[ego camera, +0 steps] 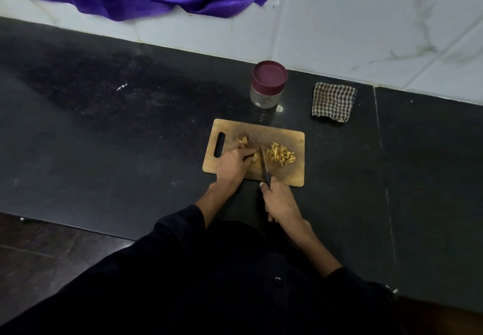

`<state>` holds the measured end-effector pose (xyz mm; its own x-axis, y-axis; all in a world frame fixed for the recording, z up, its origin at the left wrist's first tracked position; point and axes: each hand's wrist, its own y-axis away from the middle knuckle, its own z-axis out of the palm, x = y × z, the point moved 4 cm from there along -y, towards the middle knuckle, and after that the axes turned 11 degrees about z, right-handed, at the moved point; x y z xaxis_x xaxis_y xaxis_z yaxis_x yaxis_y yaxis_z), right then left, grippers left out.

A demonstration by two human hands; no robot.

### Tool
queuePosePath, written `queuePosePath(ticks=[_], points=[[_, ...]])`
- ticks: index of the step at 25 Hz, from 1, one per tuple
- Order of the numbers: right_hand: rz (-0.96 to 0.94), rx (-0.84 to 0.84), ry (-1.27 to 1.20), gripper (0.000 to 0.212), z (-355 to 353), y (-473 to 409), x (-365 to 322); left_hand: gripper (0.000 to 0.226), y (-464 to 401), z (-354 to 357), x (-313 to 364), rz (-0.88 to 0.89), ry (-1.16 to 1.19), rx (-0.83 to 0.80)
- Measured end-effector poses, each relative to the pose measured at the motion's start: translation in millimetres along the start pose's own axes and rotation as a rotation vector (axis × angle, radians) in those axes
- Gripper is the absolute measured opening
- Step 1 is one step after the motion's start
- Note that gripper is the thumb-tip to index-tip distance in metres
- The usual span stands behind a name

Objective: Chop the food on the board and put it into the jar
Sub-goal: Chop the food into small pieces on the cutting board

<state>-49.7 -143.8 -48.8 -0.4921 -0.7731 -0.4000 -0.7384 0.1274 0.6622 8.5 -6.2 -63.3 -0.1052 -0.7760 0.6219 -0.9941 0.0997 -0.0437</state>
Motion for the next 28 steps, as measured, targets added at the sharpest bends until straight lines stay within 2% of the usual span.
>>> queuePosePath(ticks=[8, 17, 22, 28], points=[[0.022, -0.055, 0.021, 0.027, 2, 0, -13, 0.025, 1, 2, -1, -0.005, -0.005, 0.032], [0.255, -0.266, -0.088, 0.029, -6, 3, -30, 0.020, 0, 7, -5, -0.003, -0.033, 0.033], [0.140, -0.072, 0.067, 0.029, 18, -2, -16, 0.020, 1, 9, -6, -0.011, -0.013, 0.040], [0.166, -0.149, 0.060, 0.029, 8, 2, -19, 0.021, 0, 7, -5, -0.013, -0.055, 0.027]])
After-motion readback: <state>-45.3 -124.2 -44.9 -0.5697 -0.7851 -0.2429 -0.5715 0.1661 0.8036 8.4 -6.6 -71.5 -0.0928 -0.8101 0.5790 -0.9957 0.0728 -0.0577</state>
